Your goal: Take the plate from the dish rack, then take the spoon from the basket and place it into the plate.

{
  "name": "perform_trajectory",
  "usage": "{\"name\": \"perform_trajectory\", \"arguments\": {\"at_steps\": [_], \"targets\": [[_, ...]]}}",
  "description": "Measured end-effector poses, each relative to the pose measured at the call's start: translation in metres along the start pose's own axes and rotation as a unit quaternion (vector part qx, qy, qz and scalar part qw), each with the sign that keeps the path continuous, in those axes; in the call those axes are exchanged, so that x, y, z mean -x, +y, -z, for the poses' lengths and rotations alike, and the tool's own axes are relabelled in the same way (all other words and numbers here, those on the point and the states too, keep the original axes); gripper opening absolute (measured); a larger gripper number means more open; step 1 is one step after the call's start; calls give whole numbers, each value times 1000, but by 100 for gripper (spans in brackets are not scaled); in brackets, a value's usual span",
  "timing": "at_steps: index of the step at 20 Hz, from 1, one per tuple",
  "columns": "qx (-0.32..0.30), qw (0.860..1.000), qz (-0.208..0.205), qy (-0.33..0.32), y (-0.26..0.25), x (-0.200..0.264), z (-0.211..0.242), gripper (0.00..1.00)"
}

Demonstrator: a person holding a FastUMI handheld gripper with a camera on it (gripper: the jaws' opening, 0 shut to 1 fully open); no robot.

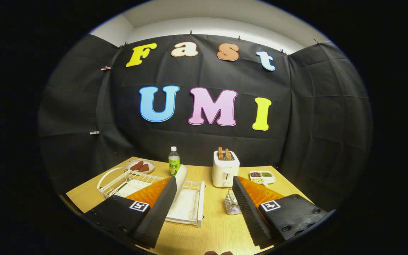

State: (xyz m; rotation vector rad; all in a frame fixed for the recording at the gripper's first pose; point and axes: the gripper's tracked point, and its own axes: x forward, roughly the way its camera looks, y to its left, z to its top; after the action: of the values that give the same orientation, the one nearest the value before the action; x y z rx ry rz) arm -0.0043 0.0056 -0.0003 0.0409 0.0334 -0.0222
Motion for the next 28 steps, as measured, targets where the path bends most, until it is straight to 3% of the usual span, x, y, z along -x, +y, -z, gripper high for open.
{"name": "perform_trajectory", "arguments": {"at_steps": [4,10,14,23,25,27,28], "targets": [[-12,1000,-9,14,5,-20,-6,98],[-19,995,-58,77,32,-72,-6,98],[-20,982,-91,166,58,-112,18,98],[-37,942,-62,329,76,-158,95,100],[-45,932,-69,352,85,-159,108,96],[-67,927,-61,365,89,-161,114,81],[-74,925,-48,369,87,-163,118,64]]}}
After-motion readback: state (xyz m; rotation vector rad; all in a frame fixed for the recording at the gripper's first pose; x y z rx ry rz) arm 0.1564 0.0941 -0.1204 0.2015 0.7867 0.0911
